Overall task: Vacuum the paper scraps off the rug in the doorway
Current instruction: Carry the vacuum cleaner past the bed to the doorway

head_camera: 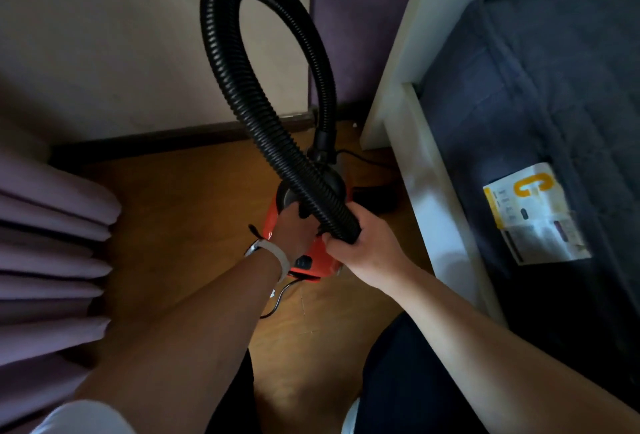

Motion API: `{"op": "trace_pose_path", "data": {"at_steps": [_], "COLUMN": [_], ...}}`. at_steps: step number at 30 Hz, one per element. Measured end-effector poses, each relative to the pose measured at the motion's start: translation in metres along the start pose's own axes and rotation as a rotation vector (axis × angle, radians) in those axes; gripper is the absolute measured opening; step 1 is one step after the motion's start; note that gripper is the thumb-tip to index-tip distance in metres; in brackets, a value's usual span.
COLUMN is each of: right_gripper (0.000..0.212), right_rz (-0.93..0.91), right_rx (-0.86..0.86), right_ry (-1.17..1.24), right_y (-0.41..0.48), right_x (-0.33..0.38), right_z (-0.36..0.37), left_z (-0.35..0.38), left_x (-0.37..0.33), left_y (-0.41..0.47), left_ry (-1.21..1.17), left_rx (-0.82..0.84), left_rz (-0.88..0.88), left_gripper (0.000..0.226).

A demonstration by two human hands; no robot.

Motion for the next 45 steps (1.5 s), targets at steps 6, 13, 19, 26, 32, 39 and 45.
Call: {"op": "trace_pose_path", "data": {"at_steps": [6,13,19,26,32,39,45], "right_gripper": [0.014,0.018,0.045,0.031,0.024,0.016,0.016], "right_rz": [0.006,0.087,0.131,0.11,0.068,-0.04,-0.085], "right_rx": [-0.111,-0.132,-0.144,-0.177,-0.22,-0.304,-0.435], "right_ry": [0.088,0.188,0.176,0.134,0.07,0.016,0.125], "right_y": [0.009,-0.027,-0.104,-0.213,-0.303,-0.38,-0.429], "right_x": [0.027,0.087,0.172,0.29,0.377,0.434,0.445], "right_z": [-0.024,-0.05,-0.087,-0.155,-0.224,-0.28,-0.309], "left_z": [-0.017,-0.063,-0.117,-0.187,-0.226,-0.248,-0.242], "left_x": [-0.007,-0.044,-0.142,-0.295,-0.418,-0.524,-0.574], "left_y": [-0.021,-0.077,-0.136,-0.227,-0.31,-0.355,-0.377], "left_ry": [0.071,0.19,0.267,0.363,0.399,0.304,0.326], "left_rx": [-0.049,0.047,0.04,0.043,0.002,-0.116,-0.13], "left_rz": [0.058,0.071,0.069,0.116,0.205,0.326,0.497], "left_gripper": [0.023,0.029,0.031,0.037,0.029,0.031,0.029]}}
Point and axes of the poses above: each hand's wrist, its own y-axis towards the middle knuckle, its own z-axis out of the palm, x = y × z, the point moved 1 cm from there along y, towards the middle knuckle, and after that the axes turned 12 degrees about z, right-handed, at the moved point
